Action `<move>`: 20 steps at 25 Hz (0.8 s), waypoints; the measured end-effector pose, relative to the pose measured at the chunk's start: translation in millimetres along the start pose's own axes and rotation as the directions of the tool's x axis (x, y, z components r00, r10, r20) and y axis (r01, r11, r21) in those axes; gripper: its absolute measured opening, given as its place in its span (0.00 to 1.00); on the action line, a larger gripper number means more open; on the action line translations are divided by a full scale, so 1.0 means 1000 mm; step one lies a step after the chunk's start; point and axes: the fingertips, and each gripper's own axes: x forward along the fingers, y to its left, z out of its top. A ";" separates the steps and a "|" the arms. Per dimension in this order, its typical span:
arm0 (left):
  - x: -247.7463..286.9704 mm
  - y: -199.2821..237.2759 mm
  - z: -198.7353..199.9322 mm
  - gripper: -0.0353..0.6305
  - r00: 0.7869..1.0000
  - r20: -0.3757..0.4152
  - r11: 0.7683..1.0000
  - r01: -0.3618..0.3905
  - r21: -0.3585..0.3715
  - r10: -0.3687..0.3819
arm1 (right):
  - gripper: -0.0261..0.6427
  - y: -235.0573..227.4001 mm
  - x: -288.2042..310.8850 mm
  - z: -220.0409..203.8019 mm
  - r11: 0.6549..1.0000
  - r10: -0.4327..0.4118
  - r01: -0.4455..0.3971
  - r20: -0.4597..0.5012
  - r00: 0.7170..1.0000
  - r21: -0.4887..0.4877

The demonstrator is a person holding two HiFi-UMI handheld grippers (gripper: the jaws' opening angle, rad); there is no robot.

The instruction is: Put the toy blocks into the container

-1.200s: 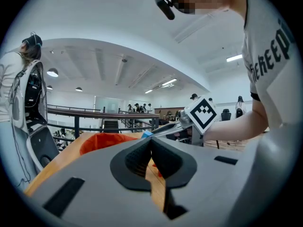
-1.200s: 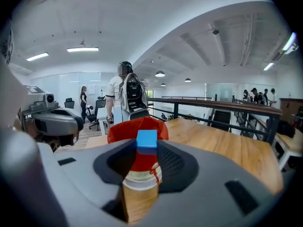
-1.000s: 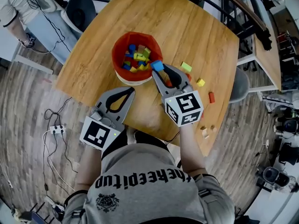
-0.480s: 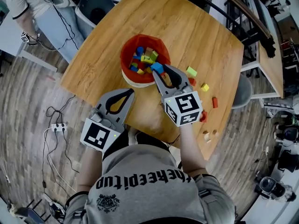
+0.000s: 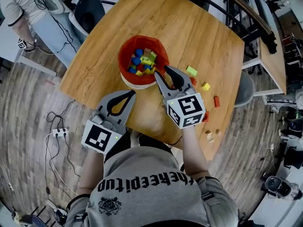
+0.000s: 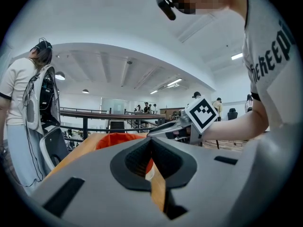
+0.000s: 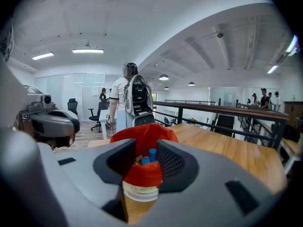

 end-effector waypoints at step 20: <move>0.062 -0.069 0.007 0.08 0.964 -0.009 0.964 0.266 0.030 -0.266 | 0.10 -0.068 -0.094 -0.027 0.961 -0.257 0.253 0.029 0.966 0.115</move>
